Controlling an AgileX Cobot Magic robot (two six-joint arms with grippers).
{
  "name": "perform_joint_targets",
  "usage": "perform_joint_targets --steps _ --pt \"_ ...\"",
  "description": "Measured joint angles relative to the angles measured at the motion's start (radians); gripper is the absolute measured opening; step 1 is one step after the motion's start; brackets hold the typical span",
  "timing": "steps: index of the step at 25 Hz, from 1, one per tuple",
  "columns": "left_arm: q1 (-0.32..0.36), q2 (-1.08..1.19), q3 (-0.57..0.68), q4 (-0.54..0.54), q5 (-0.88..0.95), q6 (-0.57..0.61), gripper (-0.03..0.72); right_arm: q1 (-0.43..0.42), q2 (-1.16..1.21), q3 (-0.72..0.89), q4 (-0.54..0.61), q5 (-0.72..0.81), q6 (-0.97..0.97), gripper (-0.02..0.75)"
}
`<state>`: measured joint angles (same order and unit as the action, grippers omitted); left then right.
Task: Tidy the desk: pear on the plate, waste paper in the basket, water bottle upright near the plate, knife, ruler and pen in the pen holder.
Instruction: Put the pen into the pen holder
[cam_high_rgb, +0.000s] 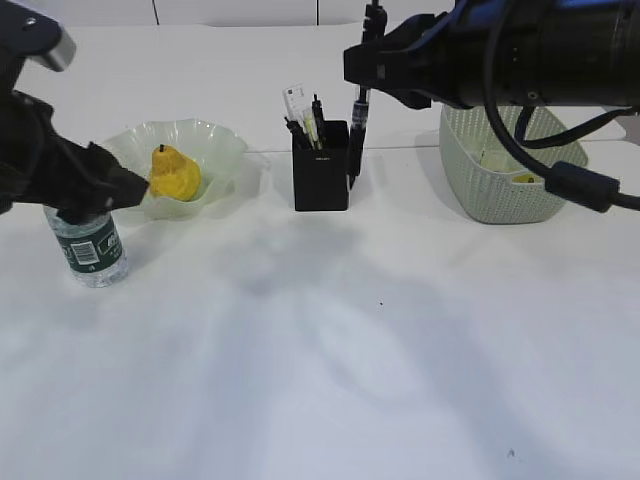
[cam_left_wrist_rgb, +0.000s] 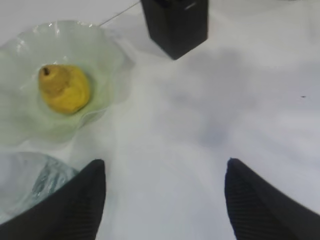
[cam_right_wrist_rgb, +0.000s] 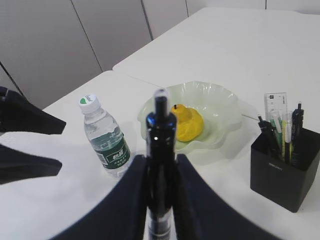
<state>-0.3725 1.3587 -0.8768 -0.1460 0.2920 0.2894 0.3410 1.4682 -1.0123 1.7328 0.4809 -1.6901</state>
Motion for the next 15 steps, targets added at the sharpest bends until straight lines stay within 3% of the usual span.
perform_joint_targets --steps 8,15 --pt "0.189 0.0 -0.064 -0.004 0.146 -0.112 0.526 0.0 0.0 -0.002 -0.094 0.0 0.004 0.148" --pt "0.298 0.0 -0.165 0.01 0.315 -0.137 0.526 0.0 0.012 -0.002 -0.159 -0.027 0.008 0.147"
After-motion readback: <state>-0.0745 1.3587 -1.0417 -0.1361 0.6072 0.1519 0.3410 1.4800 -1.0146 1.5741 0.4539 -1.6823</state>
